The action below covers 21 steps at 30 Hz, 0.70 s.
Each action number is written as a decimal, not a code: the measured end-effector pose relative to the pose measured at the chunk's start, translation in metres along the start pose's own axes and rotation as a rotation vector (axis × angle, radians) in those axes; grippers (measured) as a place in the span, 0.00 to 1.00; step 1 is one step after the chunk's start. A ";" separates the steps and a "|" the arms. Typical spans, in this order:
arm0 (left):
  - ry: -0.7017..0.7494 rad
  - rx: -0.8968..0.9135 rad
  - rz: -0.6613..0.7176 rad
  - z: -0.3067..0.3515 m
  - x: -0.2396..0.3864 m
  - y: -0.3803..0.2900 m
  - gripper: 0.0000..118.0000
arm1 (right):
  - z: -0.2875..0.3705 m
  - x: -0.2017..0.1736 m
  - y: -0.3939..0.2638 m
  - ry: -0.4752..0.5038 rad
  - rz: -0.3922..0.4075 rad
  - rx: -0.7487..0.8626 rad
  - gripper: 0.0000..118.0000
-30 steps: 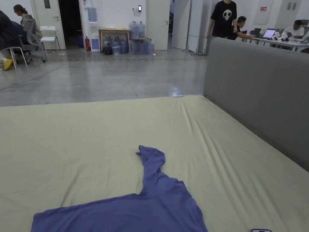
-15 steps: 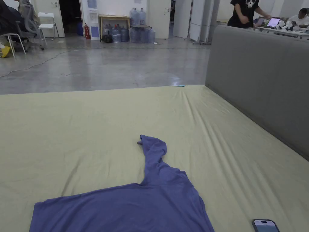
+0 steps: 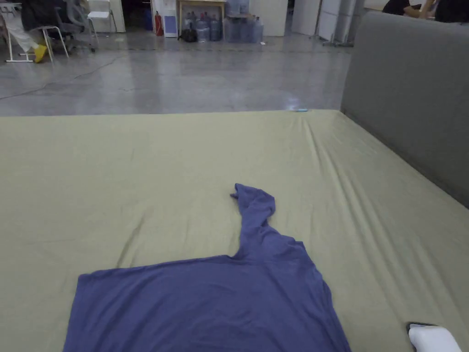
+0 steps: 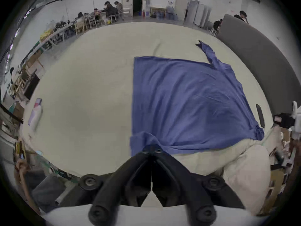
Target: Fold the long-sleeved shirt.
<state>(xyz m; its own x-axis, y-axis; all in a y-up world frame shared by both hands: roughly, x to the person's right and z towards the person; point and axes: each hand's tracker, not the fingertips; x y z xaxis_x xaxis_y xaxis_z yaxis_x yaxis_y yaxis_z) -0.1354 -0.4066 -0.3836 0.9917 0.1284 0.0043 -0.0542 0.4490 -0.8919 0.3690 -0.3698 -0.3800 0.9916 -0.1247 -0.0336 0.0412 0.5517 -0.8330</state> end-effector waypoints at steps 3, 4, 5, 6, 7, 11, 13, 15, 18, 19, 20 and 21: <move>-0.057 -0.005 0.059 -0.002 0.002 0.007 0.00 | -0.015 -0.018 -0.008 0.061 0.044 -0.049 0.00; -0.048 -0.004 0.041 0.000 0.001 0.015 0.00 | -0.017 -0.022 -0.009 0.083 0.034 -0.058 0.00; -0.035 -0.002 0.017 -0.002 0.001 0.025 0.00 | -0.020 -0.026 -0.009 0.109 0.023 -0.064 0.00; -0.017 0.015 0.007 -0.003 0.000 0.037 0.00 | -0.024 -0.026 -0.007 0.133 0.012 -0.062 0.00; -0.017 0.033 0.010 -0.006 -0.003 0.048 0.00 | -0.028 -0.025 -0.005 0.146 0.009 -0.060 0.00; 0.026 0.086 0.003 -0.016 -0.007 0.103 0.00 | -0.037 -0.033 0.001 0.158 0.022 -0.055 0.00; 0.022 0.100 -0.002 -0.020 -0.006 0.122 0.00 | -0.041 -0.038 0.001 0.167 0.030 -0.064 0.00; -0.004 0.112 0.018 -0.031 -0.004 0.134 0.00 | -0.050 -0.038 0.002 0.174 0.039 -0.082 0.00; -0.004 0.100 0.012 -0.051 0.001 0.151 0.00 | -0.059 -0.042 0.004 0.173 0.053 -0.104 0.00; -0.003 0.097 0.009 -0.057 0.002 0.156 0.00 | -0.062 -0.042 0.004 0.172 0.057 -0.108 0.00; -0.004 0.094 0.010 -0.061 0.003 0.162 0.00 | -0.064 -0.043 0.005 0.172 0.061 -0.112 0.00; -0.004 0.093 0.010 -0.067 0.003 0.167 0.00 | -0.066 -0.044 0.005 0.172 0.061 -0.115 0.00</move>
<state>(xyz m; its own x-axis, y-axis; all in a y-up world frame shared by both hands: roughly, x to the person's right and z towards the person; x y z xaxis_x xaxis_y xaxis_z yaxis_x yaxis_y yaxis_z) -0.1335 -0.3904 -0.5622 0.9906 0.1366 -0.0021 -0.0747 0.5280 -0.8460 0.3175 -0.4154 -0.4194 0.9559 -0.2385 -0.1715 -0.0423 0.4659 -0.8838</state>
